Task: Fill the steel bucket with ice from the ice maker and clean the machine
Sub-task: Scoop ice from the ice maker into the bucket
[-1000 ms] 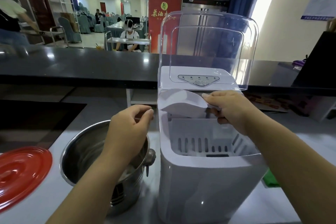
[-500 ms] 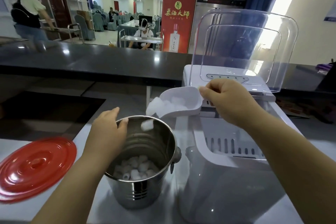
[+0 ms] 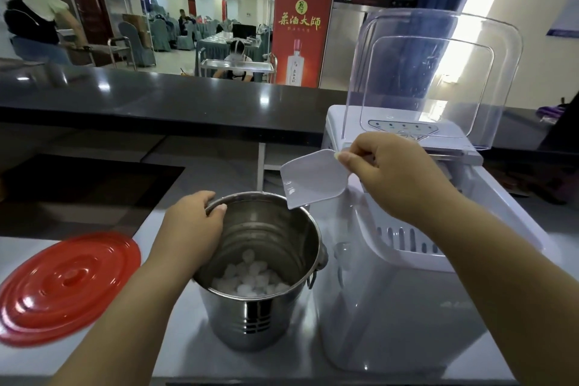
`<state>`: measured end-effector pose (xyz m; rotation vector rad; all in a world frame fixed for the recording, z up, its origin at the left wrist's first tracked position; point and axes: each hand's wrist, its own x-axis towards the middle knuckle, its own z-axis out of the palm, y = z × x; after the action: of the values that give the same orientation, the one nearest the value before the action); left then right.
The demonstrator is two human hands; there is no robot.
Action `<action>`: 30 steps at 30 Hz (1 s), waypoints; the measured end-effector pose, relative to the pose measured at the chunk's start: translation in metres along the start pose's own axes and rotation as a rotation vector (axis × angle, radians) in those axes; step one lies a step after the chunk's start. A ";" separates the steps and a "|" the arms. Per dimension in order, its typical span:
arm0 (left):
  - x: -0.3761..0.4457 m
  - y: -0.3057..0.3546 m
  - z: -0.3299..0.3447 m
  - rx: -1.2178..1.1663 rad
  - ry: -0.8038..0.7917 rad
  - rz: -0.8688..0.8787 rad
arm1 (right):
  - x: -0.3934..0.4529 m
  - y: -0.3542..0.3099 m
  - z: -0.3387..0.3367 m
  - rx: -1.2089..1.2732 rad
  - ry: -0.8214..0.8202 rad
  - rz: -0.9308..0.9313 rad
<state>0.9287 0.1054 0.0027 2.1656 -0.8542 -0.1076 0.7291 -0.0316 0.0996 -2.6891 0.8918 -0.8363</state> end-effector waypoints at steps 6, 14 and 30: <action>-0.007 0.010 -0.006 -0.024 0.060 0.103 | -0.005 0.003 -0.004 0.143 0.041 0.120; -0.008 0.042 -0.010 -0.095 0.087 0.237 | -0.015 0.021 -0.027 0.356 0.130 0.342; -0.028 0.139 0.053 -0.232 -0.114 0.411 | -0.040 0.095 -0.068 0.196 0.197 0.358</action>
<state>0.8141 0.0237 0.0592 1.7457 -1.2696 -0.1169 0.6171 -0.0839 0.1052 -2.2173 1.2172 -1.0503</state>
